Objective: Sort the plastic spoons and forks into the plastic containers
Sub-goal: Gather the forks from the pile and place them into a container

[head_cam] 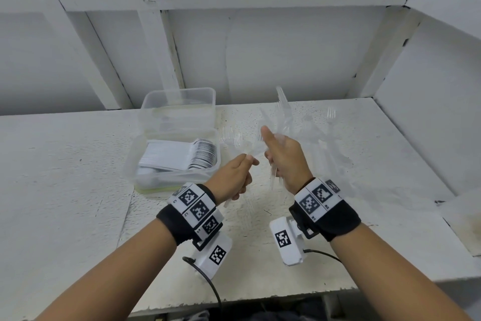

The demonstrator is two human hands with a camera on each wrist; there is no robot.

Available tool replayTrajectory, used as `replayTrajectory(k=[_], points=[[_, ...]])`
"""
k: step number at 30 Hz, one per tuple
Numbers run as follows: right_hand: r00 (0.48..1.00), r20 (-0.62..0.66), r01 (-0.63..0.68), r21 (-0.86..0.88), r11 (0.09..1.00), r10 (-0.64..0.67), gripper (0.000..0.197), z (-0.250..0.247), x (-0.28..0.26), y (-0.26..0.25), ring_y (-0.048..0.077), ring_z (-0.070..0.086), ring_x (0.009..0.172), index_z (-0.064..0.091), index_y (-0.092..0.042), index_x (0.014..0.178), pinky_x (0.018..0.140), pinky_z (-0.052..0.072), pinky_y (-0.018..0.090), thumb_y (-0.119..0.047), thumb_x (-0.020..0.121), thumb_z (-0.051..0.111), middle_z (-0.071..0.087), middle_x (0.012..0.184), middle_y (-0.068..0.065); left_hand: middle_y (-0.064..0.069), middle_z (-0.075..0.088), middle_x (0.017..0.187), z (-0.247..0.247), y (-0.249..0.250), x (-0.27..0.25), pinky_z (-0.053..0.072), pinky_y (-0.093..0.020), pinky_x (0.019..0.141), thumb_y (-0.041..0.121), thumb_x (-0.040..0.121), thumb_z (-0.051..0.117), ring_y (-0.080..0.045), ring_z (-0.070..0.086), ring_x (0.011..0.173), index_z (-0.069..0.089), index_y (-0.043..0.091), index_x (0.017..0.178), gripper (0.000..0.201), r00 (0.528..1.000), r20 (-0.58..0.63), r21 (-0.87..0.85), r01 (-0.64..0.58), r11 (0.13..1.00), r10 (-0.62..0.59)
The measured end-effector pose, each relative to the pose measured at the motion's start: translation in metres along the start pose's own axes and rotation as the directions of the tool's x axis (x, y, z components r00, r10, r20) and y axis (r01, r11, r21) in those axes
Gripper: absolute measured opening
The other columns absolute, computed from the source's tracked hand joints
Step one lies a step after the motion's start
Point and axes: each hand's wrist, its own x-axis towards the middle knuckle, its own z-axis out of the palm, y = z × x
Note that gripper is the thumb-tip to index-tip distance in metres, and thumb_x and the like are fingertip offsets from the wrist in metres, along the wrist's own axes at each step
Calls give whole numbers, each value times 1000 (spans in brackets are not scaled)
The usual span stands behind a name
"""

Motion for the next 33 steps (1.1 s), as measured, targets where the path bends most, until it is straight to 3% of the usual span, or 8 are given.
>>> replayTrajectory(k=[3,6,10,15,18,22,30,33], points=[[998,-21,61,-76,995,-62,23,1,3,3,6,45,55,54,-14,86,50,34,18,-37,92,53,48,61,-5,1,42,71,-1,-2,-1,34,-20,48,42,100,21,-11,39,58,48,19,121,41,999,16,101,-33,994,31],[996,18,92,-76,993,-91,17,-3,6,3,5,43,52,52,-17,84,45,33,14,-30,95,50,46,60,-6,1,42,71,-2,-4,-1,35,-20,49,43,100,19,-11,39,58,47,20,122,42,998,30,87,-52,995,50],[982,138,134,-39,990,-128,14,-11,9,4,5,35,47,61,-26,97,40,31,15,-29,96,48,39,58,-3,-2,47,63,-5,0,2,42,-25,51,33,102,24,-13,46,53,52,13,108,35,989,147,-252,49,966,-11],[950,272,164,-16,986,-154,17,-12,15,3,5,35,44,61,-31,104,38,29,15,-28,98,45,40,54,-5,-1,48,60,-7,9,1,43,-23,49,23,97,30,-13,46,49,58,9,100,31,940,339,-652,263,711,-37],[963,238,137,-27,990,-127,14,-11,17,1,5,36,43,55,-26,106,39,28,18,-31,98,44,44,56,-4,4,41,54,-5,11,3,29,-16,40,24,98,30,-7,35,41,57,11,95,30,959,280,-727,244,641,-47],[986,142,89,-18,996,-86,20,-14,14,2,6,37,41,35,-18,108,39,29,20,-36,99,39,46,60,0,4,38,56,-2,8,6,26,-17,40,30,101,28,-6,32,42,53,14,90,32,991,101,-689,132,713,-86],[980,105,168,3,986,-167,22,-3,-1,8,1,38,37,61,-18,82,39,32,13,-25,97,47,46,57,-2,-3,56,74,7,10,5,52,-25,59,14,99,41,-12,56,67,53,11,85,19,987,-155,-630,-60,774,-49],[970,97,232,-75,970,-225,16,2,-5,9,-2,41,39,58,-14,93,44,35,11,-28,96,49,47,53,-3,-2,51,70,10,11,6,43,-20,50,13,100,39,-10,47,59,54,11,89,19,978,-200,-608,-81,790,-54]])
